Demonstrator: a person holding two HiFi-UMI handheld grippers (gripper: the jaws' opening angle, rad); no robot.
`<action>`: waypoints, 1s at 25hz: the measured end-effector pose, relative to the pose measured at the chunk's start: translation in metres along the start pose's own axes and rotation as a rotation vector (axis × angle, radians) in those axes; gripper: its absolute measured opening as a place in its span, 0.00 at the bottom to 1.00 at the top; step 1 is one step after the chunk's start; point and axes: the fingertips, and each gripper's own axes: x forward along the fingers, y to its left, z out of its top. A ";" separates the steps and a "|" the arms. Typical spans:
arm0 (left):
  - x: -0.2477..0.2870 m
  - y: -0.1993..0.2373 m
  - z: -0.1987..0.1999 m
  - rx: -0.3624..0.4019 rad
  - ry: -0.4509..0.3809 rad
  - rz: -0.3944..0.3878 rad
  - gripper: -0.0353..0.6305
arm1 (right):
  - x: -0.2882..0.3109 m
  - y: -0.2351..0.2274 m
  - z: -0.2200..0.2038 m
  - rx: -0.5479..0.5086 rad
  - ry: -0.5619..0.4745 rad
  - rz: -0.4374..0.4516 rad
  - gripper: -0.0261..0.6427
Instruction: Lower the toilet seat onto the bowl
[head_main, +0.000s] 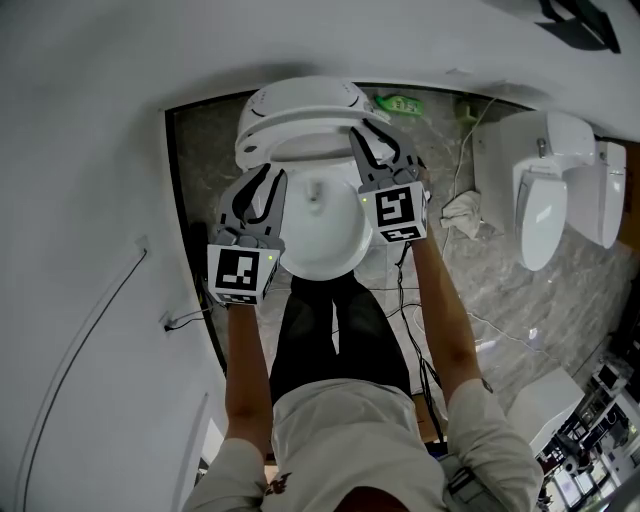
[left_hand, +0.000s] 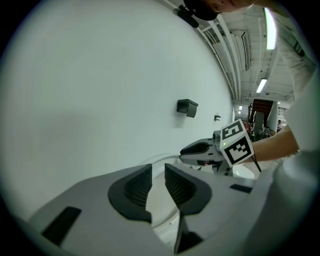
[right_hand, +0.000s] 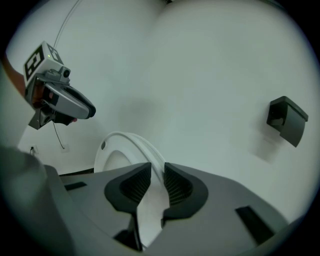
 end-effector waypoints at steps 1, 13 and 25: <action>-0.001 0.000 0.001 0.006 -0.001 -0.004 0.16 | -0.002 0.001 0.000 0.003 -0.003 -0.002 0.19; -0.001 -0.002 -0.004 0.039 0.012 -0.015 0.19 | -0.028 0.018 0.000 0.018 -0.017 -0.005 0.19; -0.004 -0.018 -0.027 0.083 0.068 -0.059 0.27 | -0.069 0.050 -0.009 0.036 -0.019 0.023 0.19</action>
